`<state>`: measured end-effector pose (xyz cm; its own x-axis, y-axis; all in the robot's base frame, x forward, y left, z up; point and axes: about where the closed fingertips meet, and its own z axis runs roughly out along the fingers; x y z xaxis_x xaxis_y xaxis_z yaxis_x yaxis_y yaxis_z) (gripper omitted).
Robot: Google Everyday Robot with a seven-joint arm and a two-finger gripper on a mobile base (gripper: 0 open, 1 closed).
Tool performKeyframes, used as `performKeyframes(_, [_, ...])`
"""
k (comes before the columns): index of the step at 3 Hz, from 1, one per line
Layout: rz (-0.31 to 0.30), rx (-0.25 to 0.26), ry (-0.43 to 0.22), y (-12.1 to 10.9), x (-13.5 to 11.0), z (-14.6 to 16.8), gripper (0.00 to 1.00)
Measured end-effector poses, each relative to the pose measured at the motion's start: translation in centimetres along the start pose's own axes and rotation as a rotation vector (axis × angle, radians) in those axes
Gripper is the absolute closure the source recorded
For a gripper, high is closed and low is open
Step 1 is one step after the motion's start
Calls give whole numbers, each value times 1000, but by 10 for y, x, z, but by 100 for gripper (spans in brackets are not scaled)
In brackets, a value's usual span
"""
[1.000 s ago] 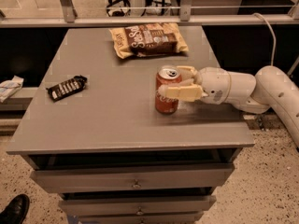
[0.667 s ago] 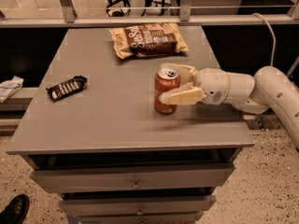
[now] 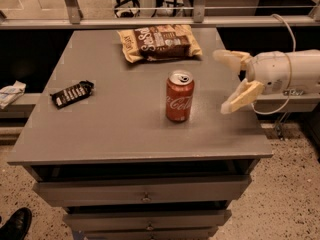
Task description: Place coke can upright
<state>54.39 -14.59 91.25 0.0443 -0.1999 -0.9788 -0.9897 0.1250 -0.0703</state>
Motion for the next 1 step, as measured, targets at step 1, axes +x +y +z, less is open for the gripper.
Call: performKeyframes(1, [-37, 22, 60, -5, -1, -26, 0])
